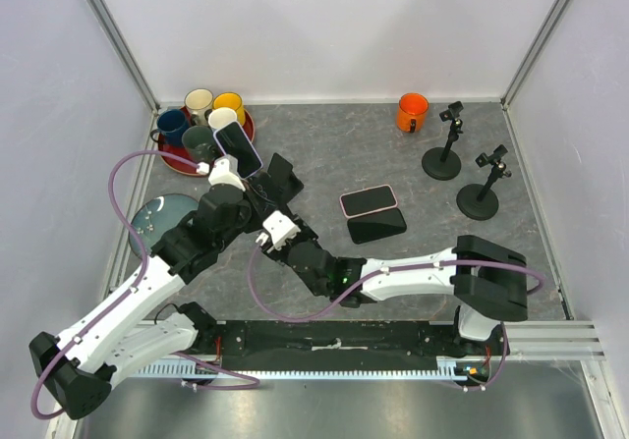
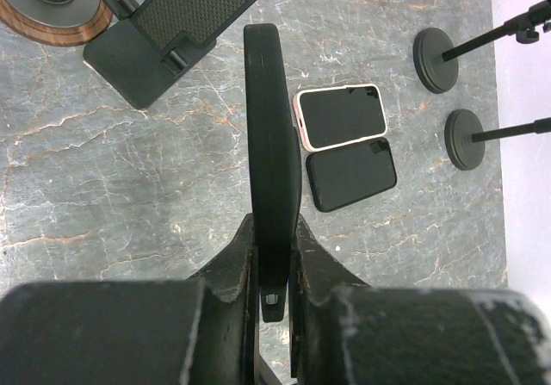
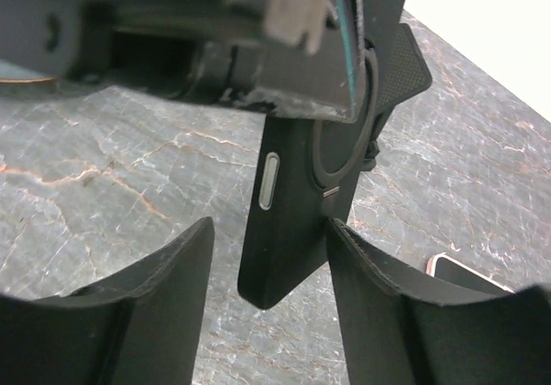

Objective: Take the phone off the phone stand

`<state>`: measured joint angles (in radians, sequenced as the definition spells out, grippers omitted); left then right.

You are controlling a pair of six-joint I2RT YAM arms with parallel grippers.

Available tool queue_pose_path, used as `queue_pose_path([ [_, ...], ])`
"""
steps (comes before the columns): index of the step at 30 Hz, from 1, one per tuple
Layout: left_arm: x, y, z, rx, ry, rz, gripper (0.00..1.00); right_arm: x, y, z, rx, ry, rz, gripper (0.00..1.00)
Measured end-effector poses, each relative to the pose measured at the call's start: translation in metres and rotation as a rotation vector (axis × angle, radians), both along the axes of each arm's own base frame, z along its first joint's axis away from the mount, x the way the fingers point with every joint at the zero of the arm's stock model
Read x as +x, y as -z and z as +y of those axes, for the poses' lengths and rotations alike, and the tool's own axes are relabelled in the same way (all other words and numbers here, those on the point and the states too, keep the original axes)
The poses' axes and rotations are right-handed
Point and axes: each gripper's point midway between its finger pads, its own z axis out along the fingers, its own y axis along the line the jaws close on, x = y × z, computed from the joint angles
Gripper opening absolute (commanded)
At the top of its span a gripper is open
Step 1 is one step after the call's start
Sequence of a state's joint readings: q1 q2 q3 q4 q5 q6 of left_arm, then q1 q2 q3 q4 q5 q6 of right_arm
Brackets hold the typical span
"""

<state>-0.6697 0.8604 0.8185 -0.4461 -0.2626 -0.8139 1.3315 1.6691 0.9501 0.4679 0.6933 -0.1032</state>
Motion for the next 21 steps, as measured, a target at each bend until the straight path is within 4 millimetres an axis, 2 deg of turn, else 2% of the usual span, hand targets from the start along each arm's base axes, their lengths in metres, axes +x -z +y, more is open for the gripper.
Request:
queue_pose_path([
  [1,0.000,0.001,0.000,0.001,-0.001,0.001,0.02,0.003,0.000,-0.001,-0.001,0.016,-0.013,0.56],
  [3,0.000,0.003,0.000,0.002,-0.001,0.005,0.02,0.008,0.000,-0.001,-0.003,0.043,-0.042,0.55],
  [6,-0.001,0.005,0.001,0.004,-0.001,0.011,0.02,0.015,0.002,0.000,-0.023,0.077,-0.079,0.45],
  [8,-0.001,0.007,0.002,0.008,-0.005,0.013,0.02,0.018,0.004,0.001,-0.039,0.094,-0.096,0.34],
  [9,0.000,0.007,0.003,0.008,-0.010,0.013,0.02,0.020,0.005,0.002,-0.046,0.099,-0.104,0.18],
  [11,0.002,0.007,0.005,0.001,-0.033,0.014,0.02,0.023,0.004,0.001,-0.055,0.132,-0.121,0.02],
  [13,0.004,0.006,0.006,-0.018,-0.053,0.017,0.07,0.026,0.004,-0.001,-0.063,0.157,-0.135,0.00],
  [14,0.004,0.006,0.006,-0.022,-0.054,0.017,0.12,0.027,0.003,-0.002,-0.065,0.162,-0.137,0.00],
  [15,0.004,0.006,0.005,-0.024,-0.054,0.017,0.27,0.026,0.003,-0.003,-0.067,0.167,-0.139,0.00],
  [17,0.003,0.005,0.006,-0.023,-0.052,0.014,0.43,0.026,0.003,-0.003,-0.062,0.171,-0.137,0.00],
  [18,0.002,0.005,0.006,-0.012,-0.045,0.009,0.56,0.025,0.002,-0.003,-0.052,0.169,-0.131,0.00],
  [20,0.001,-0.002,0.008,0.002,-0.025,-0.024,0.66,0.023,-0.001,-0.003,-0.023,0.157,-0.110,0.00],
  [21,0.001,-0.006,0.009,0.007,-0.018,-0.046,0.76,0.021,-0.003,-0.004,-0.009,0.150,-0.100,0.00],
])
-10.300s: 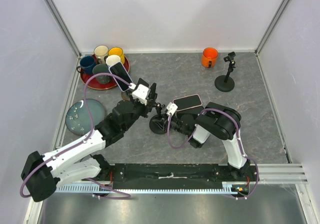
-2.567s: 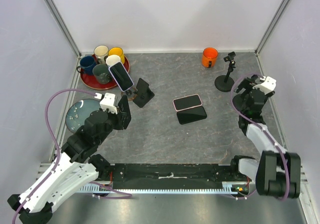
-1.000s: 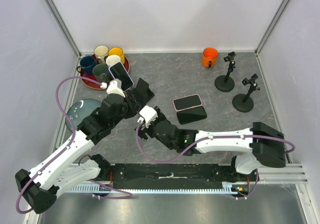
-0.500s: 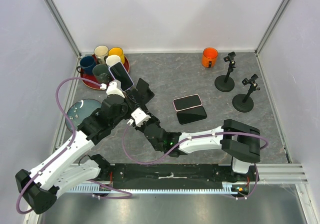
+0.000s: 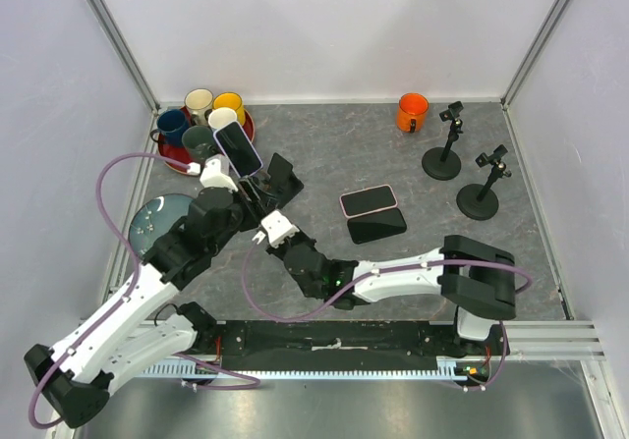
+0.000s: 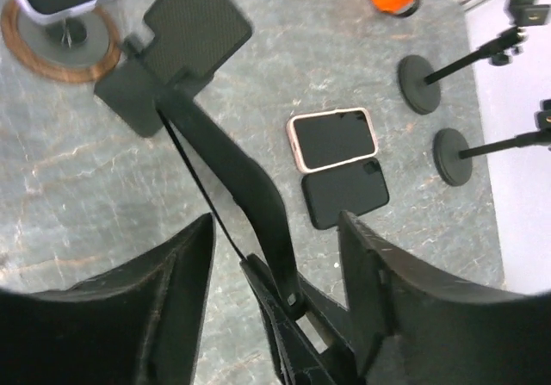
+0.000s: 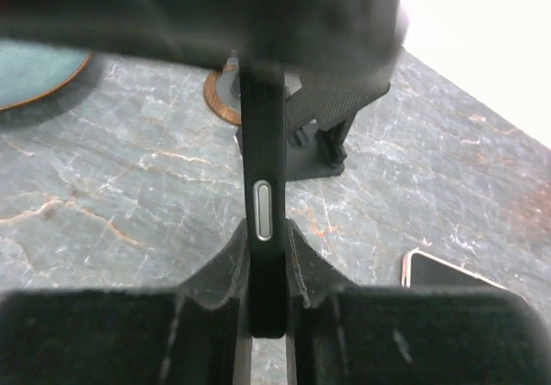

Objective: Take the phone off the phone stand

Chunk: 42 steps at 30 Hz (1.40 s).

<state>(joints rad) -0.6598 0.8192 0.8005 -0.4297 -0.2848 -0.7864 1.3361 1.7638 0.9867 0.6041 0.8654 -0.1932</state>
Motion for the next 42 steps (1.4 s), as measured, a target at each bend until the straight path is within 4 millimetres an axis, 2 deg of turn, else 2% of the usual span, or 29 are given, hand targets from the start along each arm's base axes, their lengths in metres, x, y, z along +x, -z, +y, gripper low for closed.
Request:
queue_pose_path([
  [3,-0.001,-0.024,0.008,0.016,0.010,-0.109,0.89,-0.008,-0.001,-0.006,0.034,-0.028,0.045,0.00],
  [6,-0.005,-0.051,0.015,0.035,0.034,-0.226,0.95,-0.015,-0.001,-0.022,0.103,-0.040,0.135,0.00],
  [9,-0.010,-0.084,0.023,0.051,0.053,-0.357,0.96,-0.013,0.009,-0.054,0.169,0.001,0.235,0.00],
  [11,-0.013,-0.106,0.029,0.073,0.056,-0.444,0.96,-0.012,0.018,-0.085,0.232,0.048,0.307,0.00],
  [14,-0.015,-0.127,0.039,0.111,0.040,-0.532,0.96,-0.015,0.027,-0.122,0.344,0.112,0.393,0.00],
  [18,-0.014,-0.129,0.050,0.182,0.013,-0.574,0.96,-0.027,0.036,-0.165,0.558,0.192,0.490,0.00],
  [21,-0.012,-0.121,0.059,0.227,-0.017,-0.581,0.96,-0.038,0.044,-0.189,0.728,0.249,0.553,0.00],
  [23,-0.012,-0.114,0.062,0.250,-0.030,-0.579,0.95,-0.045,0.055,-0.205,0.853,0.305,0.602,0.00],
  [28,-0.008,-0.103,0.068,0.290,-0.055,-0.569,0.95,-0.054,0.085,-0.237,0.990,0.451,0.661,0.00],
  [34,-0.007,-0.101,0.071,0.310,-0.068,-0.568,0.95,-0.054,0.102,-0.258,1.097,0.604,0.672,0.00],
  [42,-0.006,-0.099,0.074,0.321,-0.078,-0.565,0.94,-0.059,0.139,-0.272,1.148,0.777,0.716,0.00],
])
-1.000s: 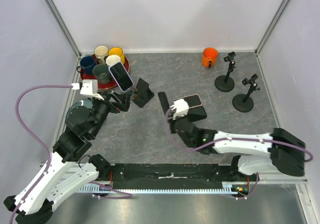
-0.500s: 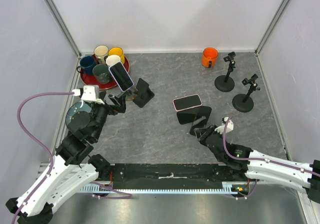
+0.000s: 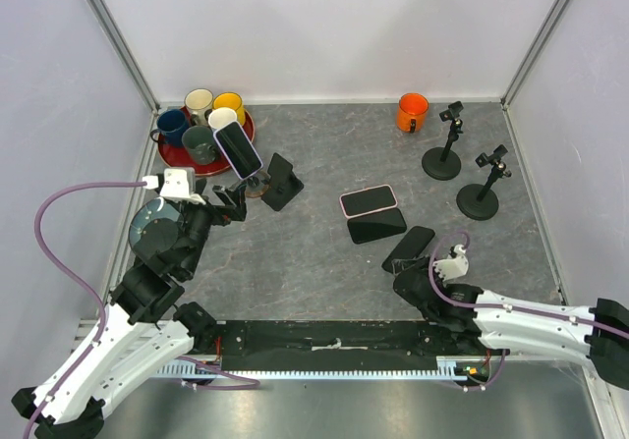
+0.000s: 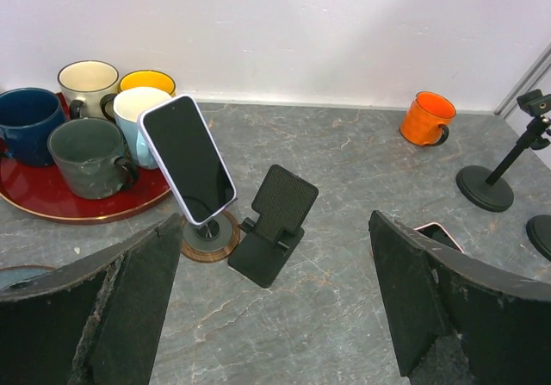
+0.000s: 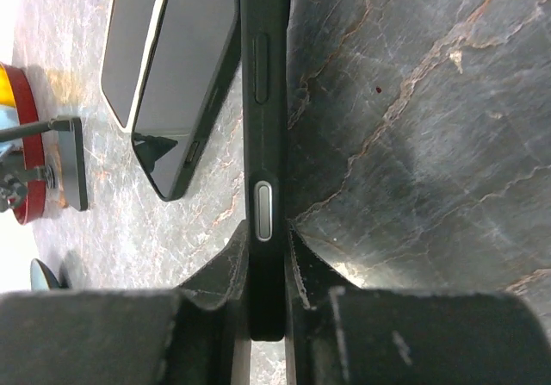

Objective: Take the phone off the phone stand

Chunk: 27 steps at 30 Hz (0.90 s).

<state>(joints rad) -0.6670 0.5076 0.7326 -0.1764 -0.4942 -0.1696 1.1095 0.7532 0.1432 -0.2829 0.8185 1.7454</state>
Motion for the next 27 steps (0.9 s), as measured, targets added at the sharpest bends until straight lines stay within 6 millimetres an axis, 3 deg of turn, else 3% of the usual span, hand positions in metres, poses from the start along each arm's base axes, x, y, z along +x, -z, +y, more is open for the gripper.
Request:
queue_pose_path([
  [7,-0.001,-0.002,0.003,-0.006,-0.005,-0.007,0.94,0.013,0.001,0.012,0.042,0.077,0.023,0.01],
  [15,-0.003,-0.003,0.004,-0.010,-0.006,-0.013,0.94,0.037,0.001,0.034,0.100,0.112,0.027,0.21],
  [23,-0.003,-0.004,0.006,-0.012,-0.013,-0.016,0.94,0.042,0.004,0.064,0.168,0.029,0.069,0.54],
  [27,-0.003,-0.004,0.007,-0.013,-0.015,-0.017,0.94,0.042,-0.002,0.076,0.179,-0.037,0.071,0.78],
])
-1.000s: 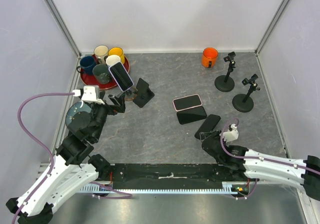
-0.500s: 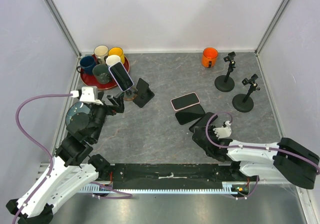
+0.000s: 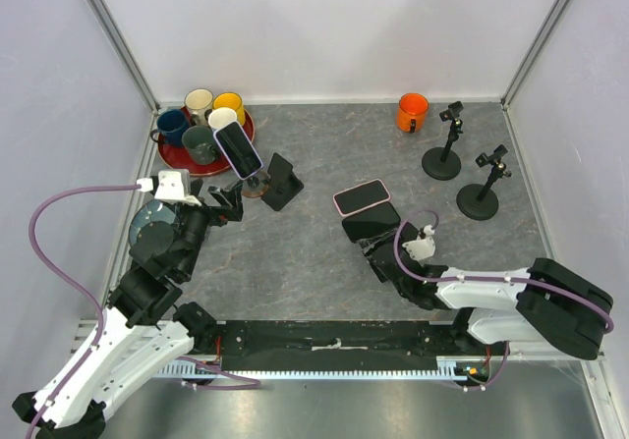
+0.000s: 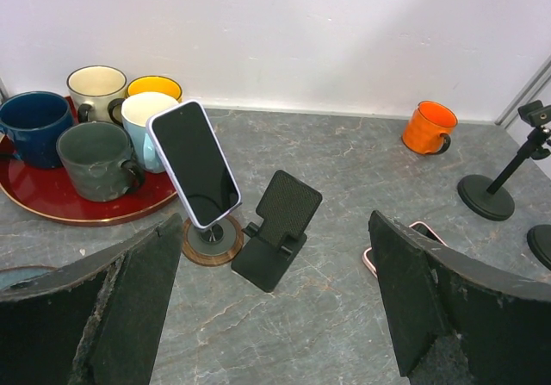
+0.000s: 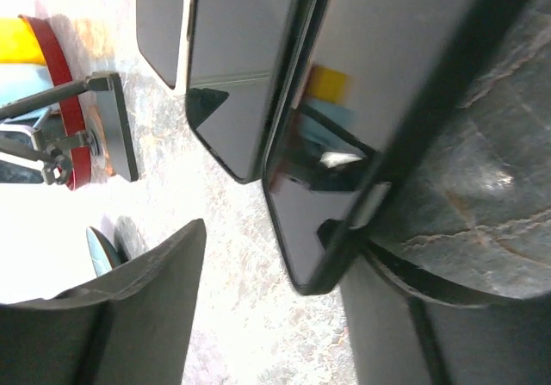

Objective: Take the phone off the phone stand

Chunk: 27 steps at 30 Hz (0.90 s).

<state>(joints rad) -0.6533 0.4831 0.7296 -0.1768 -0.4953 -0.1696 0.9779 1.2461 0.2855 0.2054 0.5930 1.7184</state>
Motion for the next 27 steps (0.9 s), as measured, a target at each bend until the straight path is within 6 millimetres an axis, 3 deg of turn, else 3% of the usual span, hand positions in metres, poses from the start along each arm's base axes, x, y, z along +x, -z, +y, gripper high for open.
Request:
queue_pose_path([
  [3,0.000,0.000,0.001,0.000,-0.002,0.000,0.94,-0.001,-0.008,0.005,0.004,-0.038,-0.015,0.98],
  [15,0.001,-0.001,0.004,-0.002,-0.015,-0.002,0.94,-0.026,-0.036,-0.013,-0.056,-0.171,-0.040,0.98],
  [22,0.002,0.000,0.006,0.000,-0.023,0.000,0.95,-0.047,-0.019,-0.033,-0.264,-0.304,0.017,0.98],
  [27,0.006,0.005,0.006,0.012,-0.032,0.018,0.96,-0.042,-0.041,-0.024,-0.439,-0.469,-0.025,0.98],
])
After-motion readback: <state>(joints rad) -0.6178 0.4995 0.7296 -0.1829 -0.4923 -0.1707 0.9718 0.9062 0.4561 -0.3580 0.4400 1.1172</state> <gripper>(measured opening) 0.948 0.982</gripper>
